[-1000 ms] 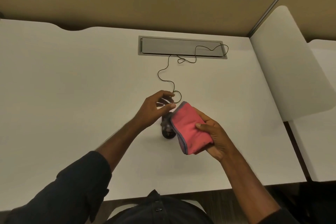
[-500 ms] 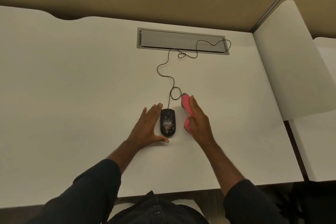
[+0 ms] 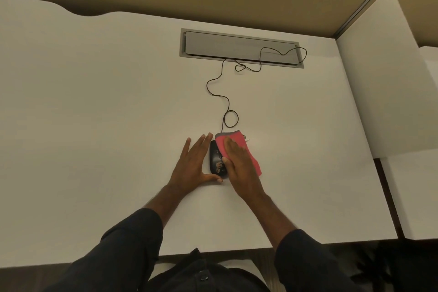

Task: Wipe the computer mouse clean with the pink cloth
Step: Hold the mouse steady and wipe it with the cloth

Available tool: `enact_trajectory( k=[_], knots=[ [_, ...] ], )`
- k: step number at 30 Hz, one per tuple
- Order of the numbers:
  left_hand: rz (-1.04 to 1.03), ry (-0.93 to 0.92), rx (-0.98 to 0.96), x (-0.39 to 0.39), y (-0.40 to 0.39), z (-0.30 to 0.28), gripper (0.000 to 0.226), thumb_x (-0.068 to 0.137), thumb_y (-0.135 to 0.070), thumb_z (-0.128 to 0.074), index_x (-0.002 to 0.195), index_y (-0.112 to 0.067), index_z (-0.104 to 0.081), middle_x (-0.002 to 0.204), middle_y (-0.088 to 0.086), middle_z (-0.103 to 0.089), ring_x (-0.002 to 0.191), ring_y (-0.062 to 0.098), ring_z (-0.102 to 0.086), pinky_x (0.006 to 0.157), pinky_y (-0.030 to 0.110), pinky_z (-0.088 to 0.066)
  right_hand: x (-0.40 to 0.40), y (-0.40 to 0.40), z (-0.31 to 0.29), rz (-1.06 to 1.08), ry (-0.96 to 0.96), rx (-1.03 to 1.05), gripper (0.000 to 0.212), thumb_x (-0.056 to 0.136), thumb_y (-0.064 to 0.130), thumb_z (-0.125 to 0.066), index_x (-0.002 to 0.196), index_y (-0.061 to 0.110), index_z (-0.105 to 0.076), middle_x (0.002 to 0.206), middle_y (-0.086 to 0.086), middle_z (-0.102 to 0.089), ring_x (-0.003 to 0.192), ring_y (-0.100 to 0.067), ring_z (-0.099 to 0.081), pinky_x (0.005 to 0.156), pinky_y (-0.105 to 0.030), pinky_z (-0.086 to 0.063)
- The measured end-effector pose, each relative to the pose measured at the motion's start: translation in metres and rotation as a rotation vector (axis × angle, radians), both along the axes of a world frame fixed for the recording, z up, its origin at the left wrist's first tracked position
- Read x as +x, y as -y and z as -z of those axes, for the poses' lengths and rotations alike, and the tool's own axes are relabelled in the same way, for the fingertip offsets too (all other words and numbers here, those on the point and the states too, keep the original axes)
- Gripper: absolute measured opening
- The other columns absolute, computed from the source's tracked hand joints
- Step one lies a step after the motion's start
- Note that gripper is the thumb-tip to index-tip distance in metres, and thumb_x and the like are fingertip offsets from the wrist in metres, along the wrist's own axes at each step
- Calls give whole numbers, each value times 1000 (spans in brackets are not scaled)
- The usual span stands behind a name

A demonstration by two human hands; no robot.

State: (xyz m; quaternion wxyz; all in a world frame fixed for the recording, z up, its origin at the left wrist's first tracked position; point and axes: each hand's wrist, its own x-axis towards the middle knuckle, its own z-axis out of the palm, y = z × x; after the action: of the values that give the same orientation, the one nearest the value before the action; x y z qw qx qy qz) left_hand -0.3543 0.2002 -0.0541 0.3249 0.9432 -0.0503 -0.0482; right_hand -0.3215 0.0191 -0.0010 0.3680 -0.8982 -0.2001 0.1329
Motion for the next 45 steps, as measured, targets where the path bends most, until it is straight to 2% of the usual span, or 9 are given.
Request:
enact_trajectory(
  k=[5, 8, 15, 23, 29, 35, 39, 41, 45],
  knots=[
    [6, 13, 1, -1, -1, -2, 124, 68, -90, -49, 157, -20, 2, 165, 1, -12, 153, 14, -7, 124, 52, -2, 7, 3, 3, -9, 105, -94, 50, 101, 32, -44, 149, 16, -42, 156, -2, -40, 150, -20, -25, 119, -54, -22],
    [4, 23, 3, -1, -1, -2, 124, 68, -90, -48, 157, -21, 3, 165, 3, -15, 152, 16, -10, 123, 53, -3, 14, 4, 5, -23, 115, -108, 45, 102, 30, -44, 147, 25, -45, 156, 1, -40, 151, -19, -21, 117, -58, -21],
    [-9, 21, 13, -1, -1, 2, 121, 70, -92, -45, 157, -23, 3, 163, -3, -9, 150, 7, -2, 124, 50, -3, 15, -1, 13, -97, 129, -288, 56, 104, 37, -33, 157, 21, -24, 165, -3, -18, 153, -24, -7, 117, -52, -24],
    [-19, 34, 30, -1, -1, 4, 119, 71, -92, -42, 157, -24, 4, 164, -1, -12, 150, 3, 3, 124, 48, -1, 11, -8, 15, -77, 169, -413, 56, 104, 43, -22, 157, 24, -23, 164, -3, -22, 152, -26, -14, 114, -48, -32],
    [-20, 58, 32, -2, -1, 2, 117, 72, -91, -43, 157, -19, -9, 164, 1, -18, 151, 7, -6, 124, 50, -4, 2, -4, 18, -55, 168, -428, 59, 102, 47, -17, 158, 25, -19, 165, -2, -20, 152, -27, -15, 111, -46, -37],
    [-28, 31, 10, -1, 0, 1, 116, 71, -93, -38, 157, -23, -5, 161, -6, -6, 148, 0, 5, 124, 49, -2, -30, 1, 24, 15, 160, -371, 58, 104, 43, -30, 156, 21, -18, 162, -8, -25, 150, -29, -21, 115, -44, -29],
    [-24, -6, 17, -1, 0, -1, 119, 67, -96, -35, 156, -25, -3, 161, -6, -2, 147, 3, 7, 124, 48, 2, -50, 10, 25, 35, 155, -332, 59, 104, 40, -35, 156, 18, -19, 161, -8, -27, 149, -30, -24, 117, -42, -21],
    [-21, -17, 22, -1, 0, -3, 120, 66, -96, -36, 157, -24, -4, 162, -4, -4, 148, 5, 5, 124, 48, 3, -53, 12, 23, 42, 187, -336, 60, 101, 35, -44, 154, 18, -20, 157, -12, -35, 144, -34, -34, 113, -45, -25],
    [-3, -33, 43, -1, -1, -6, 118, 68, -92, -41, 155, -23, -1, 164, 1, -8, 152, 13, -3, 124, 49, 3, -40, 10, 17, 65, 182, -379, 67, 92, 19, -65, 151, 12, -34, 151, -16, -44, 137, -39, -45, 102, -51, -45]
  ],
)
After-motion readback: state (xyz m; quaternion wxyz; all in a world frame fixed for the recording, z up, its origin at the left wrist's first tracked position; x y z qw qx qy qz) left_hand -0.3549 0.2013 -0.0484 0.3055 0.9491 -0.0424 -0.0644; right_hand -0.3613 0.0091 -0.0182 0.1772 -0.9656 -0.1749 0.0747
